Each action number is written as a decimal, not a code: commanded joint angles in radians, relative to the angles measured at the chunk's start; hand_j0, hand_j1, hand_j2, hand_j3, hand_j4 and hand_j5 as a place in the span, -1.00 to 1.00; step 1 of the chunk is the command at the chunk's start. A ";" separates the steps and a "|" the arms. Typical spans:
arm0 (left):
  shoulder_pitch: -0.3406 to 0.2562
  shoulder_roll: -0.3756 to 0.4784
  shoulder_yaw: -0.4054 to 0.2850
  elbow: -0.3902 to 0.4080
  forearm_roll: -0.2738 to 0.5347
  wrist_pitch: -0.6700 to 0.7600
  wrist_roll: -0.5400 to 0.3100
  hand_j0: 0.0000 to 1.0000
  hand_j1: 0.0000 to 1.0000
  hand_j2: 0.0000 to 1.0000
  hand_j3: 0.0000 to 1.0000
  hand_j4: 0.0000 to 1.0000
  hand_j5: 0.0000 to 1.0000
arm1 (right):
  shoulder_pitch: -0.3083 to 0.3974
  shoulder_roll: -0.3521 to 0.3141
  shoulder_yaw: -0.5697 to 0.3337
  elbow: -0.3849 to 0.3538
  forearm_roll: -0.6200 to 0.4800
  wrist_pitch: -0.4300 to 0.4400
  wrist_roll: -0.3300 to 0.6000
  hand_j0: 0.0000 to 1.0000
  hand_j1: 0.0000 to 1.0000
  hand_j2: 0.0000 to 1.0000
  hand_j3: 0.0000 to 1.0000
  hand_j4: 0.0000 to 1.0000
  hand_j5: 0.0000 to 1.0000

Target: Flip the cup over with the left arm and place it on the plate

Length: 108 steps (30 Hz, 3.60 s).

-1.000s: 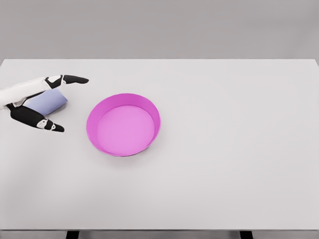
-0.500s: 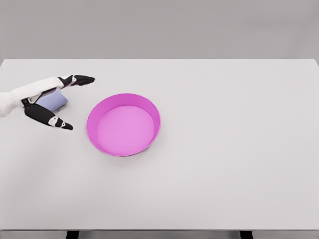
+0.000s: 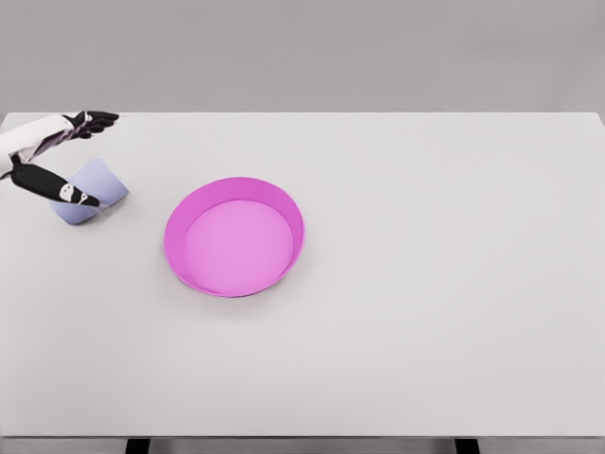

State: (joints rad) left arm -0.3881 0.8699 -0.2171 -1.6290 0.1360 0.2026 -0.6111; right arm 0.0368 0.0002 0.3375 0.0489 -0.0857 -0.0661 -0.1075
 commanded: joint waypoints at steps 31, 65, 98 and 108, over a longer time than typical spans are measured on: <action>-0.052 -0.127 -0.007 0.153 -0.101 0.120 0.000 1.00 1.00 1.00 1.00 1.00 1.00 | 0.000 0.000 0.000 0.000 0.000 0.000 0.000 1.00 1.00 1.00 1.00 1.00 1.00; -0.141 -0.173 -0.067 0.354 -0.125 0.121 0.000 1.00 1.00 1.00 1.00 1.00 1.00 | 0.000 0.000 0.000 0.000 0.000 0.000 0.000 1.00 1.00 1.00 1.00 1.00 1.00; -0.147 -0.215 -0.039 0.327 -0.116 0.012 0.000 0.16 0.16 0.16 0.16 0.16 0.16 | 0.000 0.000 0.000 0.000 -0.002 0.000 0.000 1.00 1.00 1.00 1.00 1.00 1.00; -0.114 -0.296 -0.031 0.207 -0.013 -0.333 0.000 0.20 0.20 0.20 0.20 0.20 0.20 | 0.000 0.000 0.000 0.000 0.000 0.000 0.000 1.00 1.00 1.00 1.00 1.00 1.00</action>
State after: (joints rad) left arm -0.5001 0.5976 -0.2494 -1.3947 0.1022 -0.0542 -0.6109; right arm 0.0368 0.0002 0.3375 0.0489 -0.0857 -0.0660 -0.1075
